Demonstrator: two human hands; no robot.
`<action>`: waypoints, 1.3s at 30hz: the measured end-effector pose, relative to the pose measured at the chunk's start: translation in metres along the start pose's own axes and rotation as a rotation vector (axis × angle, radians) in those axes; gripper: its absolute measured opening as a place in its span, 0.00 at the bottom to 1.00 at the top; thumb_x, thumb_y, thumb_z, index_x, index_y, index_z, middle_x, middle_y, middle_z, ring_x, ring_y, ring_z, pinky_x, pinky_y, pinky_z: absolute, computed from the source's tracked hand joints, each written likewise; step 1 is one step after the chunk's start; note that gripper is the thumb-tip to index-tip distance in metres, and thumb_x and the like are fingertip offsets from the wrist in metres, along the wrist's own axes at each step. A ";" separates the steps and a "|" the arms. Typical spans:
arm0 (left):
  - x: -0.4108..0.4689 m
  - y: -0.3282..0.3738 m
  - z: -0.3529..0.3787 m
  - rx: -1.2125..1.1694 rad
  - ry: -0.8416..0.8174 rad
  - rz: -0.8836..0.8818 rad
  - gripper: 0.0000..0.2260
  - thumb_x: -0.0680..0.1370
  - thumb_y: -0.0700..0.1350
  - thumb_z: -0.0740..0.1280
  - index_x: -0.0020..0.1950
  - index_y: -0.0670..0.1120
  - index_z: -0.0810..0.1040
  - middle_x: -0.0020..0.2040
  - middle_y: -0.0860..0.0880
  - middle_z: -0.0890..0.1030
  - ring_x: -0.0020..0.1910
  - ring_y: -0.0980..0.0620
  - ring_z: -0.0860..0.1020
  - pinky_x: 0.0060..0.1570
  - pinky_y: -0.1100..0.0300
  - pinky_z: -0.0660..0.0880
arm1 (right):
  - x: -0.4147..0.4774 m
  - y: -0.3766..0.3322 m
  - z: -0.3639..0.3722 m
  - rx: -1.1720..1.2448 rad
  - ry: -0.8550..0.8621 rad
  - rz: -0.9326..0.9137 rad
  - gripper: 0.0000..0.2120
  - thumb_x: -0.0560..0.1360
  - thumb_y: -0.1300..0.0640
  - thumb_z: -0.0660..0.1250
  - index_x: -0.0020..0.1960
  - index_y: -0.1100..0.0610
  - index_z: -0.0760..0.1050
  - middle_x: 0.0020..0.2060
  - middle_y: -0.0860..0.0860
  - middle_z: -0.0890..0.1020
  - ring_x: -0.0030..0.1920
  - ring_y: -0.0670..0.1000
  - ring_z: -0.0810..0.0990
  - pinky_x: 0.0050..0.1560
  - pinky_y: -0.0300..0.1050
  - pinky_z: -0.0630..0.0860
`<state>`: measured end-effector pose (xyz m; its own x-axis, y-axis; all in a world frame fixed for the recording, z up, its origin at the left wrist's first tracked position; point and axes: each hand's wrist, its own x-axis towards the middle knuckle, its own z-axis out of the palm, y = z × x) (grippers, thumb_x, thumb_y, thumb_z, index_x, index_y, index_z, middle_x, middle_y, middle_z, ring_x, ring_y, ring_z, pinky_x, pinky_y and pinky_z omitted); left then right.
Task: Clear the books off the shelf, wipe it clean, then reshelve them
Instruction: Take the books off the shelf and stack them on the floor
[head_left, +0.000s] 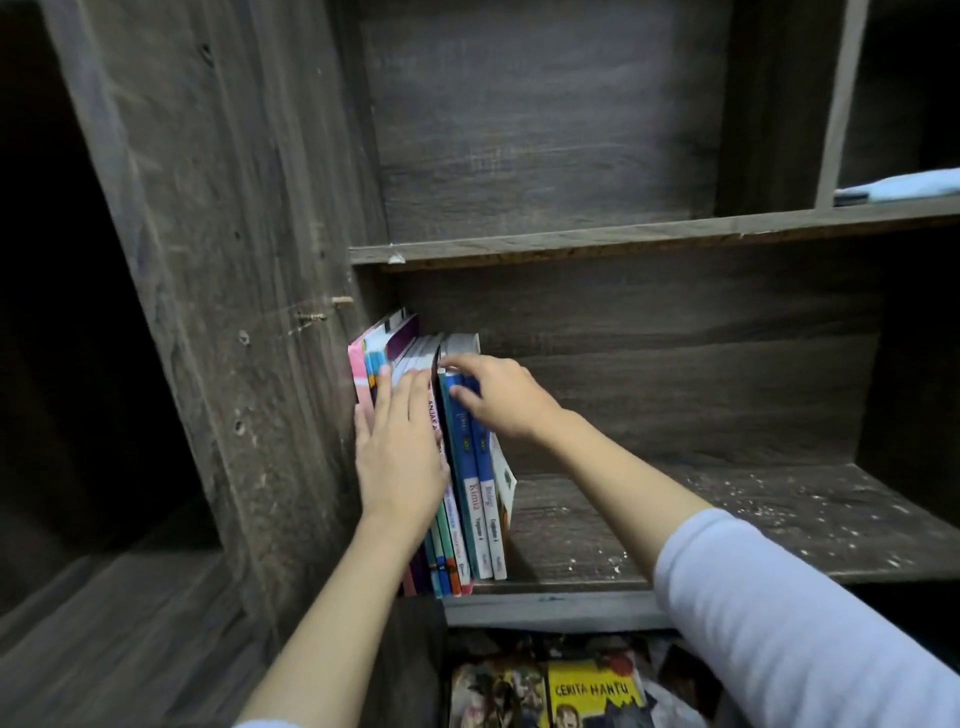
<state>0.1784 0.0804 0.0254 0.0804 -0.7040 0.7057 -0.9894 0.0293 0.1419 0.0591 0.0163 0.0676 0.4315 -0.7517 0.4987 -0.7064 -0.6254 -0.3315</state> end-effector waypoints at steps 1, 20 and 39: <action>0.000 0.001 0.000 -0.008 0.015 -0.006 0.29 0.77 0.42 0.62 0.77 0.46 0.55 0.77 0.49 0.56 0.77 0.49 0.46 0.73 0.49 0.46 | -0.003 0.003 -0.001 0.010 0.013 -0.009 0.19 0.79 0.55 0.60 0.70 0.51 0.68 0.65 0.53 0.76 0.64 0.55 0.74 0.63 0.51 0.70; -0.009 0.073 0.065 -0.726 0.006 -0.464 0.42 0.70 0.39 0.72 0.77 0.48 0.51 0.71 0.42 0.67 0.67 0.41 0.69 0.62 0.50 0.69 | -0.012 0.038 -0.022 0.329 -0.026 -0.003 0.18 0.83 0.55 0.50 0.64 0.50 0.76 0.66 0.48 0.76 0.67 0.48 0.71 0.69 0.46 0.63; -0.039 0.072 0.065 -0.898 0.281 -0.435 0.21 0.72 0.43 0.73 0.62 0.43 0.71 0.50 0.51 0.80 0.44 0.54 0.78 0.44 0.68 0.71 | -0.011 0.102 0.040 0.899 0.176 0.533 0.39 0.71 0.76 0.62 0.76 0.61 0.49 0.70 0.58 0.67 0.69 0.54 0.67 0.54 0.40 0.73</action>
<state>0.0961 0.0640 -0.0366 0.5483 -0.5930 0.5896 -0.4230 0.4115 0.8073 0.0041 -0.0474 -0.0037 0.0499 -0.9787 0.1991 -0.0744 -0.2025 -0.9765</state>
